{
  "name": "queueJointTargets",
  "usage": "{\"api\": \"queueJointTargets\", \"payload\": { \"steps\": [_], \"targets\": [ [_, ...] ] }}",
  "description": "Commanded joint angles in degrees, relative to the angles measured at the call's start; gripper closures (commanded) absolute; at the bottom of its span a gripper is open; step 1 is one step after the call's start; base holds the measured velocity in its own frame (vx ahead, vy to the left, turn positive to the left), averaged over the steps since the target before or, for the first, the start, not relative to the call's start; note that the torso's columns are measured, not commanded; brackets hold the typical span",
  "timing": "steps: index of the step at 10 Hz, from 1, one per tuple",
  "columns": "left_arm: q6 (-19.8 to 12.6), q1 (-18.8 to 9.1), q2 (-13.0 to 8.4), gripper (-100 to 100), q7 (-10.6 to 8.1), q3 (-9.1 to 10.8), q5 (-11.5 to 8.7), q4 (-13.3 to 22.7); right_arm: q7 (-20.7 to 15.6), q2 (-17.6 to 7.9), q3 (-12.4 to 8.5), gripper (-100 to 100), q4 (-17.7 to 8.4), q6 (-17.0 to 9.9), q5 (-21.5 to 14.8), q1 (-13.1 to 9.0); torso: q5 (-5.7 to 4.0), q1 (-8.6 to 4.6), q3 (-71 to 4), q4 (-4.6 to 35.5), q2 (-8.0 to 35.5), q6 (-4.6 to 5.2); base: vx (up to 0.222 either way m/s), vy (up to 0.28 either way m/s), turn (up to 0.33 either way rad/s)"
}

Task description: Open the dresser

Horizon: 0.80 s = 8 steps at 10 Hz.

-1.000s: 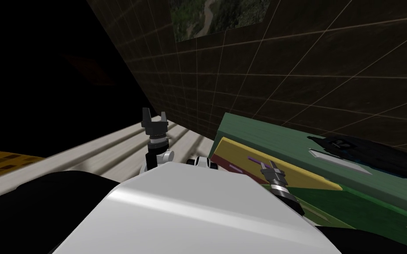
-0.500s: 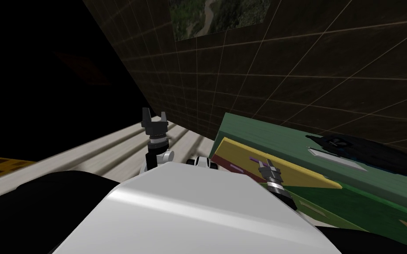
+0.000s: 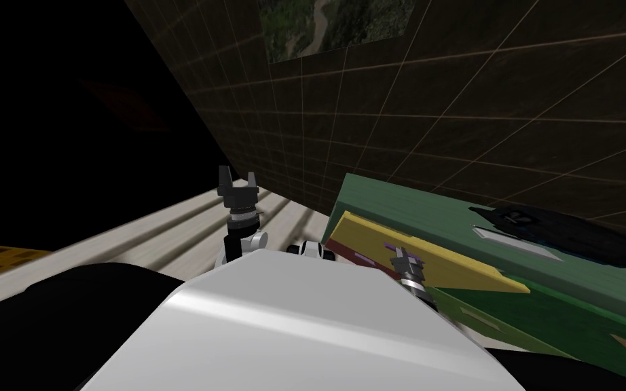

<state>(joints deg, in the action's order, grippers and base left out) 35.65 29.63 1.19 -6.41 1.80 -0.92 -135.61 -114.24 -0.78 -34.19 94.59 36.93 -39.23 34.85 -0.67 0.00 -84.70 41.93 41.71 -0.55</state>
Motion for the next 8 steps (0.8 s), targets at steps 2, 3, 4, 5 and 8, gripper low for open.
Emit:
{"api": "queueJointTargets", "payload": {
  "steps": [2,3,4,5,8],
  "targets": [
    [0.0,0.0,0.0,0,0.0,0.0,0.0,0.0,-0.2,2.4,0.4,-100,0.4,-0.2,-0.2,-0.1,0.1,0.03,0.0,0.0,0.0,0.09,0.003,0.003,-0.009],
    [0.0,0.0,0.0,0,0.0,0.0,0.0,0.0,1.3,1.1,-0.5,-100,2.3,-1.8,0.0,0.5,0.14,-0.12,0.0,0.1,0.1,0.22,0.063,-0.011,0.038],
    [0.0,0.0,0.0,0,0.0,0.0,0.0,0.0,0.4,1.6,-0.4,-100,1.7,-0.8,0.0,0.0,0.15,-0.34,0.0,0.0,0.0,0.32,0.042,-0.016,-0.006],
    [0.0,0.0,0.0,0,0.0,0.0,0.0,0.0,0.5,1.3,-0.7,100,2.2,-0.9,0.2,-0.2,0.01,-0.43,0.0,0.0,0.1,0.37,0.0,0.0,0.0],
    [0.0,0.0,0.0,0,0.0,-0.01,0.0,0.0,1.3,0.7,-1.0,100,3.8,-0.6,0.5,1.1,0.71,0.17,0.4,0.5,1.0,0.56,-0.118,0.054,-0.028]
  ]
}}
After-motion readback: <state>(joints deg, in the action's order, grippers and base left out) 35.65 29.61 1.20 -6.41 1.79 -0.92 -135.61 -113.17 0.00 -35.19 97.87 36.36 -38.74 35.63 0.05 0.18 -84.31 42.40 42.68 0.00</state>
